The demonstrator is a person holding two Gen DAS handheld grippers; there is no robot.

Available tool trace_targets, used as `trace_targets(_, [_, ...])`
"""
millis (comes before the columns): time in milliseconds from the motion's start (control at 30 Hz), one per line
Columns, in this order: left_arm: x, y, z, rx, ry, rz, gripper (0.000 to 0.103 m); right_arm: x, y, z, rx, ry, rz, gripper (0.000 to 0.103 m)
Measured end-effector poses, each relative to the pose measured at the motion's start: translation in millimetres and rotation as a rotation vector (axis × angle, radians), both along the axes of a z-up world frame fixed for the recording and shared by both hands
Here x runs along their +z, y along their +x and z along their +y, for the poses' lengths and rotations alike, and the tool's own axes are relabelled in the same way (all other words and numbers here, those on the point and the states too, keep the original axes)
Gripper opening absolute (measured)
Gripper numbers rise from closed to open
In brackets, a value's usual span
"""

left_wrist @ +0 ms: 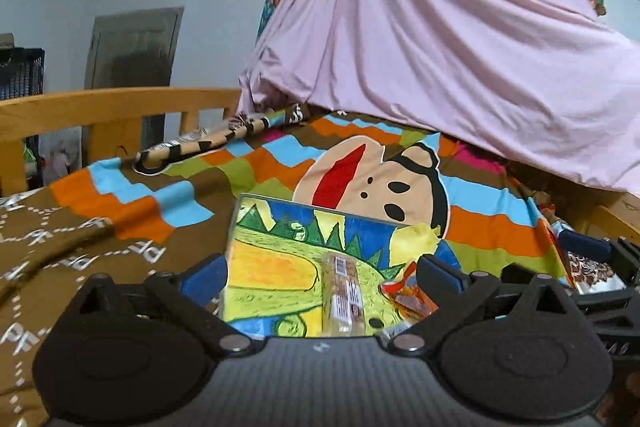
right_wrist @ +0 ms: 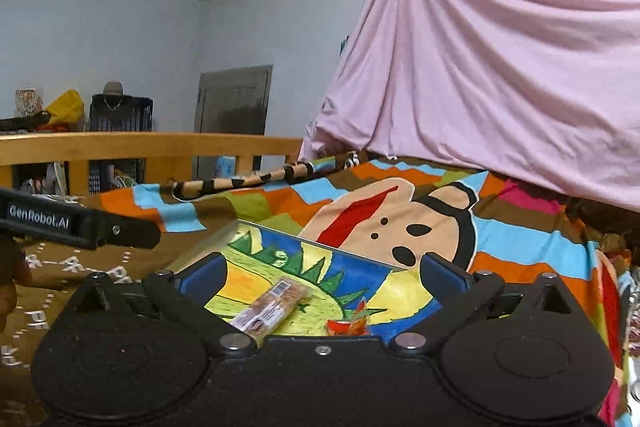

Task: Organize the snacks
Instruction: 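Lift both tools back and move toward the remaining snacks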

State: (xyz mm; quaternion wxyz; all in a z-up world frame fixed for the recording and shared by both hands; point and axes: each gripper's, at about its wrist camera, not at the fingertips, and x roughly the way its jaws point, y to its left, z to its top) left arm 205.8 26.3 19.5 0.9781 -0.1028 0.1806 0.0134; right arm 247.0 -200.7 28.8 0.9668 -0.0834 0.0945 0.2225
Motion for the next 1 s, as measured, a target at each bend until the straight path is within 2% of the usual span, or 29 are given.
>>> trace_targets(200, [-3, -48, -3, -0.009, 0.005, -0.011, 0.102, 5, -54, -13, -0.028, 0.026, 0.004, 0.102])
trace_targets(367, [-9, -73, -12, -0.045, 0.026, 0.006, 0.102, 6, -88, -19, -0.058, 0.017, 0.045, 0.102])
trace_targets(767, [-23, -118, -19, -0.064, 0.031, 0.058, 0.102, -4, -137, -23, -0.143, -0.028, 0.093, 0.102])
trace_targets(1000, [-29, -130, -21, -0.082, 0.030, 0.110, 0.102, -9, -154, -20, -0.171, -0.095, 0.116, 0.102])
